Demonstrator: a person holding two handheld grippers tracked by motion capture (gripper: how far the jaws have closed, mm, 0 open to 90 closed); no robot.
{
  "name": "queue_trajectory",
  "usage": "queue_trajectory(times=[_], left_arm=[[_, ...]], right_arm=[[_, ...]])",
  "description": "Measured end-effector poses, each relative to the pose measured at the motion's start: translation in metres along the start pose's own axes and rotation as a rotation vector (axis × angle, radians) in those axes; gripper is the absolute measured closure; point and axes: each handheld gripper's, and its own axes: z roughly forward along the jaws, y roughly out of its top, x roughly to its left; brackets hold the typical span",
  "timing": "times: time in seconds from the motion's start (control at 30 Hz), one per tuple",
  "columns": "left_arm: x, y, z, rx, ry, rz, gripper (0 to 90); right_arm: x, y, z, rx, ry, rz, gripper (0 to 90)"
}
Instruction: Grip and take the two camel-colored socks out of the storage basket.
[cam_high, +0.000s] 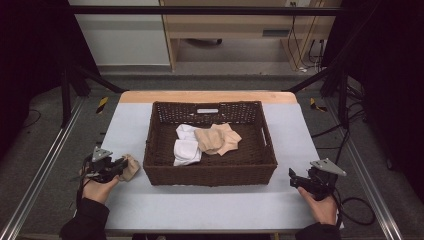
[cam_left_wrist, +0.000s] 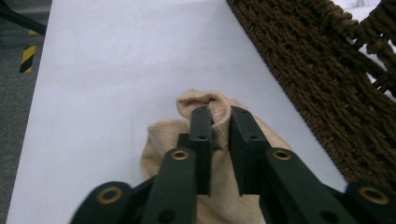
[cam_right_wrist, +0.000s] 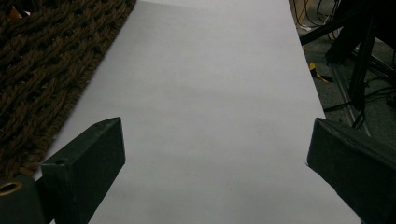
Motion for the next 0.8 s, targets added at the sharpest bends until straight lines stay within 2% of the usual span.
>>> queue_trajectory(times=[0.07, 0.1, 0.13, 0.3, 0.43, 0.47, 0.5, 0.53, 0.8], left_arm=[[0.0, 0.0, 0.001, -0.002, 0.005, 0.001, 65.7], [0.001, -0.001, 0.0, -0.002, 0.01, 0.003, 65.7], [0.001, 0.0, -0.001, -0.012, 0.012, -0.005, 57.9], [0.003, 0.007, -0.012, -0.078, 0.0, -0.034, 49.6], [0.004, 0.014, -0.023, -0.141, -0.007, -0.056, 46.0], [0.003, 0.018, -0.029, -0.178, -0.012, -0.068, 45.0], [0.003, 0.018, -0.029, -0.178, -0.012, -0.068, 44.9], [0.002, 0.023, -0.035, -0.207, -0.022, -0.079, 44.5], [-0.005, 0.032, -0.043, -0.258, -0.044, -0.079, 44.2]], right_arm=[[0.0, 0.0, 0.0, -0.003, -0.003, -0.005, 4.6], [-0.001, 0.0, 0.0, -0.004, -0.003, -0.005, 4.5], [-0.001, 0.0, 0.0, -0.003, -0.003, -0.002, 4.4], [-0.001, 0.0, -0.001, -0.004, -0.004, 0.004, 4.4], [-0.001, 0.0, -0.001, -0.007, -0.006, 0.005, 4.4], [-0.002, 0.0, -0.001, -0.011, -0.005, 0.008, 4.5], [-0.002, 0.0, -0.001, -0.011, -0.005, 0.008, 4.5], [-0.002, 0.0, -0.001, -0.013, -0.007, 0.007, 4.4], [-0.002, 0.001, -0.001, -0.015, -0.003, 0.013, 4.3]])
